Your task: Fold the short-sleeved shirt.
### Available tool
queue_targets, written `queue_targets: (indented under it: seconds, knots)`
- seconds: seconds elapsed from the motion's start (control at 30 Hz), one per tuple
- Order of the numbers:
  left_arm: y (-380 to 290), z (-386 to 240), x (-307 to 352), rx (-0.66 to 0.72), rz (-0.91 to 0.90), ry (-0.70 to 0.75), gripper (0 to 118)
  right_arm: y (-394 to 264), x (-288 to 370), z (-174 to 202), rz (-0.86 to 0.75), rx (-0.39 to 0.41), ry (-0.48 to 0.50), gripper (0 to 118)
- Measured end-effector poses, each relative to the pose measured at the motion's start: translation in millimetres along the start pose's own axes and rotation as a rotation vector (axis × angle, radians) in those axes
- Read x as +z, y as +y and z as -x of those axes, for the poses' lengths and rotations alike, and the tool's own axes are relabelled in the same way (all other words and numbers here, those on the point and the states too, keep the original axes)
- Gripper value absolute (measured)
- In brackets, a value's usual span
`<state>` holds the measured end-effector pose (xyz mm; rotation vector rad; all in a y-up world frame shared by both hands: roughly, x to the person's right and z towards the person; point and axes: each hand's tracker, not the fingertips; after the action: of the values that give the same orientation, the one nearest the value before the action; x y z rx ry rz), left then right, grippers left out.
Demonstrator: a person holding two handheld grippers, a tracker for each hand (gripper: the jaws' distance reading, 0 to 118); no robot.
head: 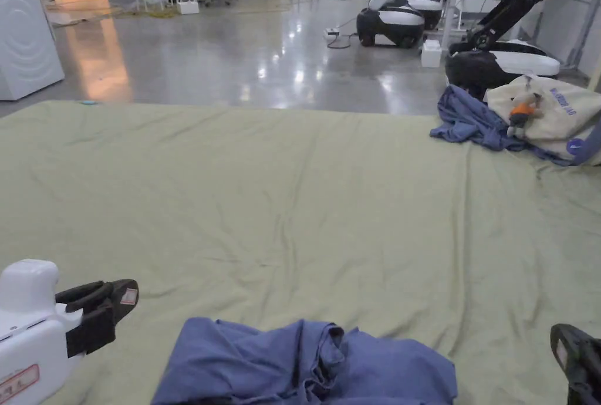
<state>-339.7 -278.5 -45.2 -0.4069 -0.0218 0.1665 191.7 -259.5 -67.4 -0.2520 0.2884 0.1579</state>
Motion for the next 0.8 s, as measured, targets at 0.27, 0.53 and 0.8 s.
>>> queue_targets:
  seconds: [0.27,0.53,0.8]
  knots:
    - [0,55,-39,0.399,0.271,-0.272,110,0,-2,5,0.012,-0.001,0.02,2]
    - [-12,47,-114,0.334,0.516,-0.279,110,2,-1,6,0.012,0.005,0.027,2]
    - [-13,20,-134,0.237,0.625,-0.188,110,1,-3,5,0.021,0.001,0.035,2]
